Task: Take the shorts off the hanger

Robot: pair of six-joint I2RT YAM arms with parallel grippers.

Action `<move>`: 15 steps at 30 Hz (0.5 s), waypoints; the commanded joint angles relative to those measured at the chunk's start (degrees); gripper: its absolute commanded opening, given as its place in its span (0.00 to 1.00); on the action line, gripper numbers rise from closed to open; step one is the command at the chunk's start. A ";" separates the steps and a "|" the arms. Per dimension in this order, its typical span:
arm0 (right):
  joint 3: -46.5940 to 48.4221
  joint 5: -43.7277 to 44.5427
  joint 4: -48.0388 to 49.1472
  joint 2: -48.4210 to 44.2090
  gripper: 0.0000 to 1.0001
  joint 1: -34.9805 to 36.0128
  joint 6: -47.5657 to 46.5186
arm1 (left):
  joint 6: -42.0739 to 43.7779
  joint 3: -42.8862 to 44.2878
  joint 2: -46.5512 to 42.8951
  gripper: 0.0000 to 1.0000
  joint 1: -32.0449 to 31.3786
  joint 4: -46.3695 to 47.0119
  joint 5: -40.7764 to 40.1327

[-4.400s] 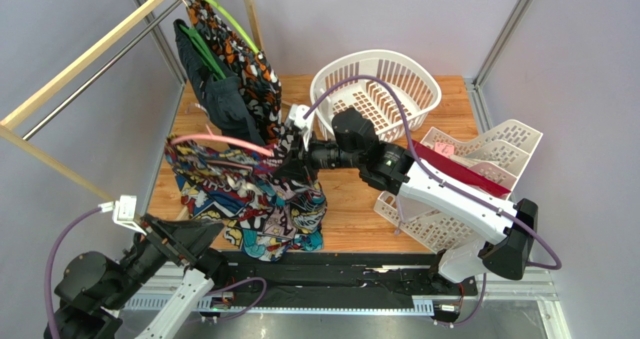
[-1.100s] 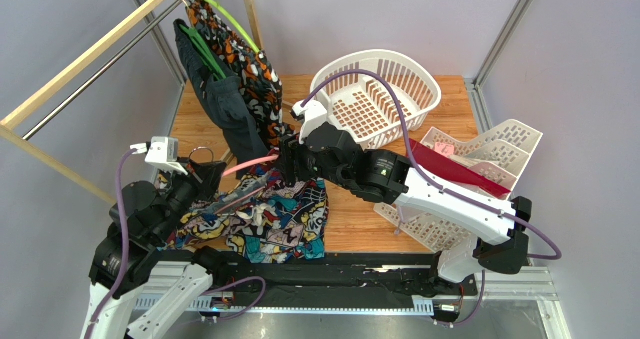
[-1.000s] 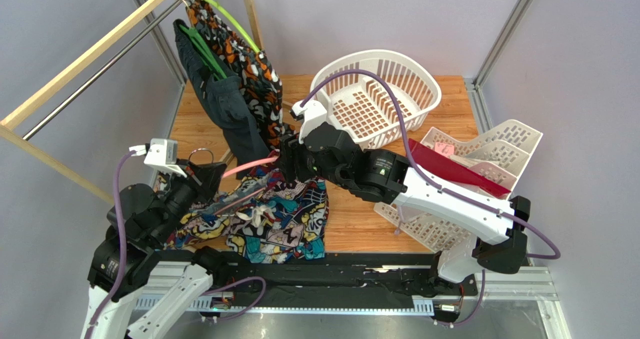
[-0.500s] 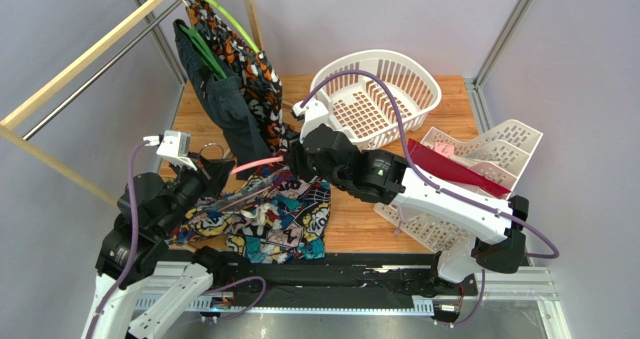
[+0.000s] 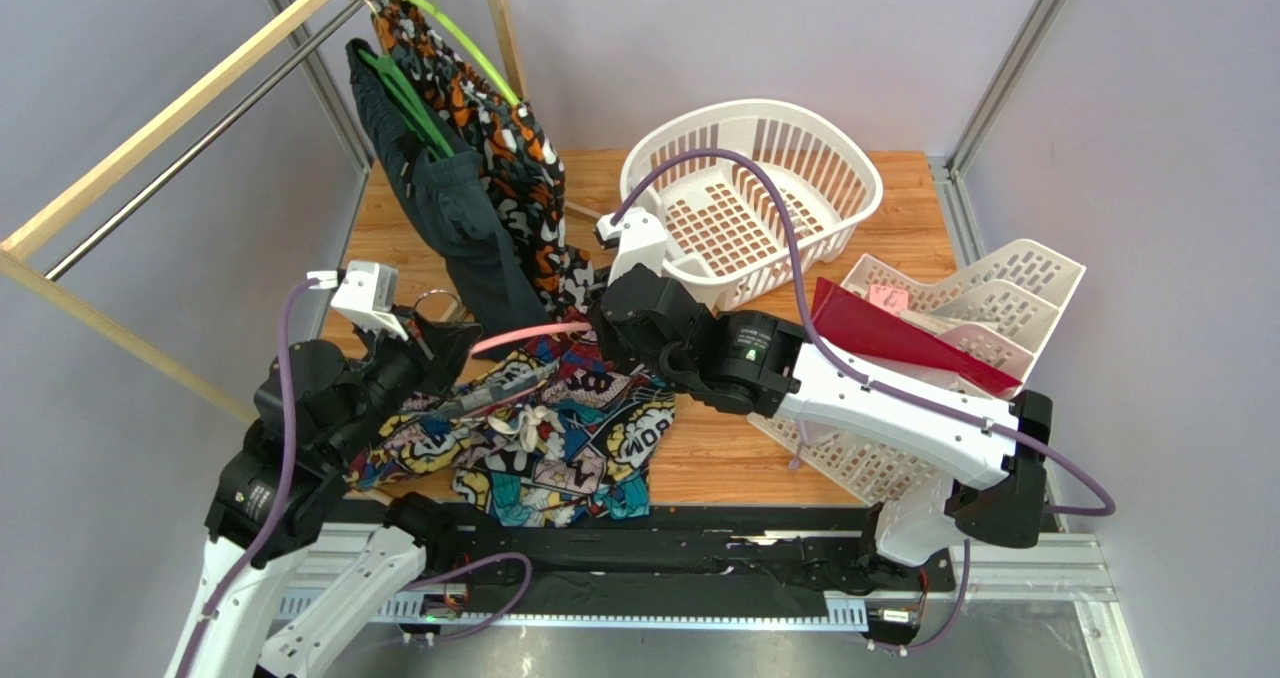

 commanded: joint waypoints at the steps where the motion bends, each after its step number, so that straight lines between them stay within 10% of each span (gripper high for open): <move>1: -2.41 6.07 0.09 -2.23 0.00 -0.33 2.35 | -3.50 0.55 -1.54 0.00 -0.06 7.61 1.18; 15: -16.64 17.15 3.25 -11.99 0.00 -0.77 4.82 | -7.36 0.20 -4.89 0.00 -0.06 7.88 -7.43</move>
